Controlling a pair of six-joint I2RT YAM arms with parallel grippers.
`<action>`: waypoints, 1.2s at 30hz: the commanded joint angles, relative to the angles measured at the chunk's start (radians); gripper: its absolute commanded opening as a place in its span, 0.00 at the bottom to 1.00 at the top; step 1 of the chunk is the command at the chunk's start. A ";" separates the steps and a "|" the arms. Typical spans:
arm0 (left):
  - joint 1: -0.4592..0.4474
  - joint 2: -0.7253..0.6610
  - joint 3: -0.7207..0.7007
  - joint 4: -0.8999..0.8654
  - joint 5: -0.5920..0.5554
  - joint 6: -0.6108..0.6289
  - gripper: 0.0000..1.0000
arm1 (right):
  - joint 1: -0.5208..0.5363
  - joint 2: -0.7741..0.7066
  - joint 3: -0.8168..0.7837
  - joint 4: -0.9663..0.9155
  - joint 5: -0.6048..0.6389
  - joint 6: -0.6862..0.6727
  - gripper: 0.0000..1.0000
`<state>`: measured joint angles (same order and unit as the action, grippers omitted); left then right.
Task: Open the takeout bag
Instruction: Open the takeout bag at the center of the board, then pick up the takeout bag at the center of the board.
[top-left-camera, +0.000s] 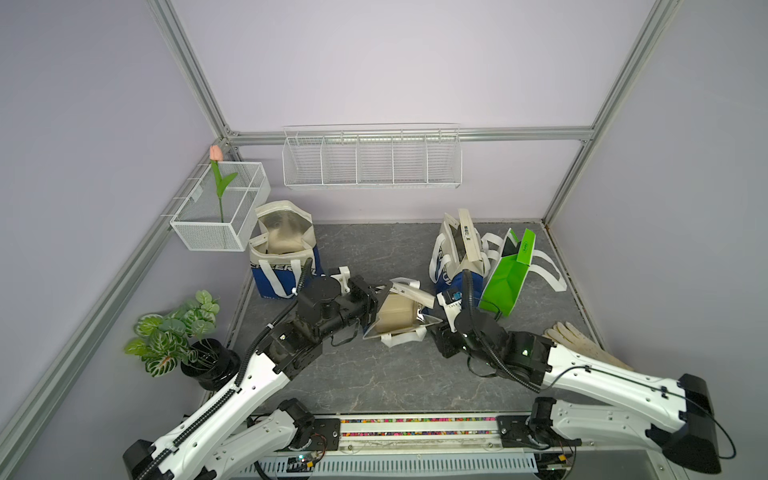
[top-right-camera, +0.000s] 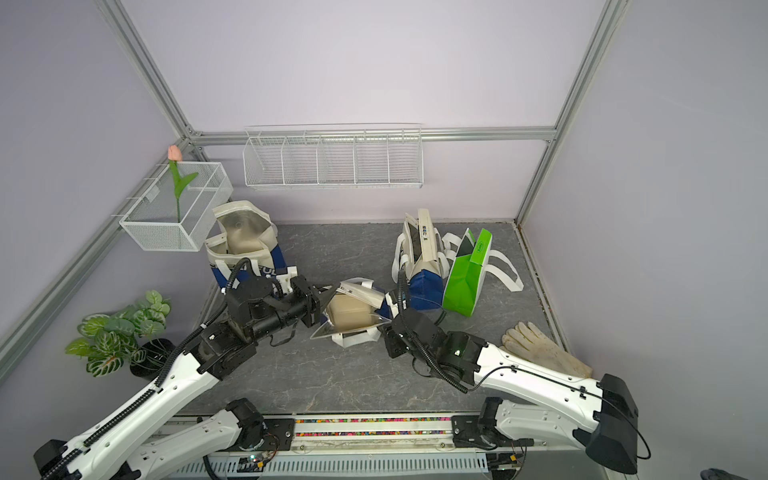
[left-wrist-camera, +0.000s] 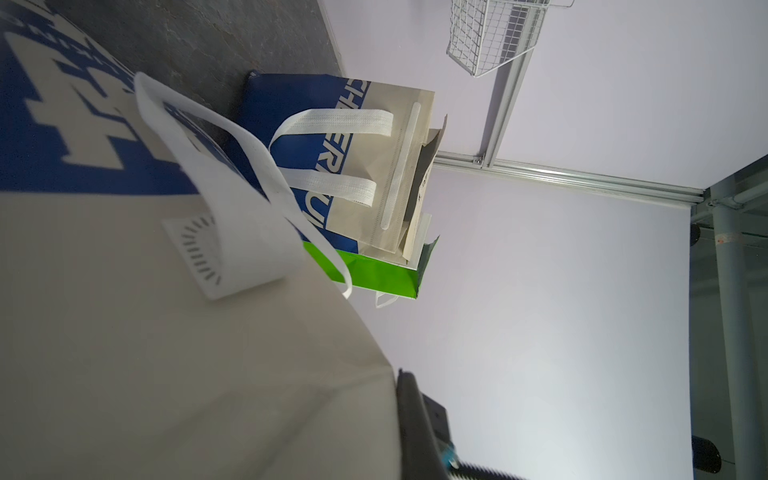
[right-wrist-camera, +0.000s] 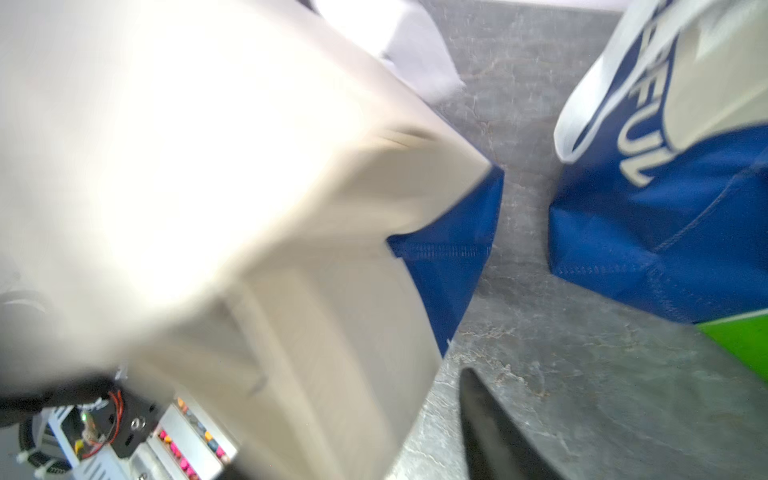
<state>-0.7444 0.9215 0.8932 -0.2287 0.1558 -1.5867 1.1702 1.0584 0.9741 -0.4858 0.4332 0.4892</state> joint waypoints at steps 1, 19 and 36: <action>0.002 0.026 0.019 0.024 0.021 0.031 0.00 | 0.056 -0.029 0.160 -0.303 0.206 -0.051 0.77; 0.004 0.046 0.119 -0.021 0.060 0.073 0.00 | 0.087 0.423 0.810 -0.686 0.196 -0.376 0.92; 0.004 0.046 0.112 -0.025 0.081 0.083 0.00 | 0.052 0.628 0.950 -0.807 0.354 -0.292 0.74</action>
<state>-0.7444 0.9745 0.9722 -0.2714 0.2188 -1.5097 1.2224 1.6993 1.9011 -1.2419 0.7410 0.1738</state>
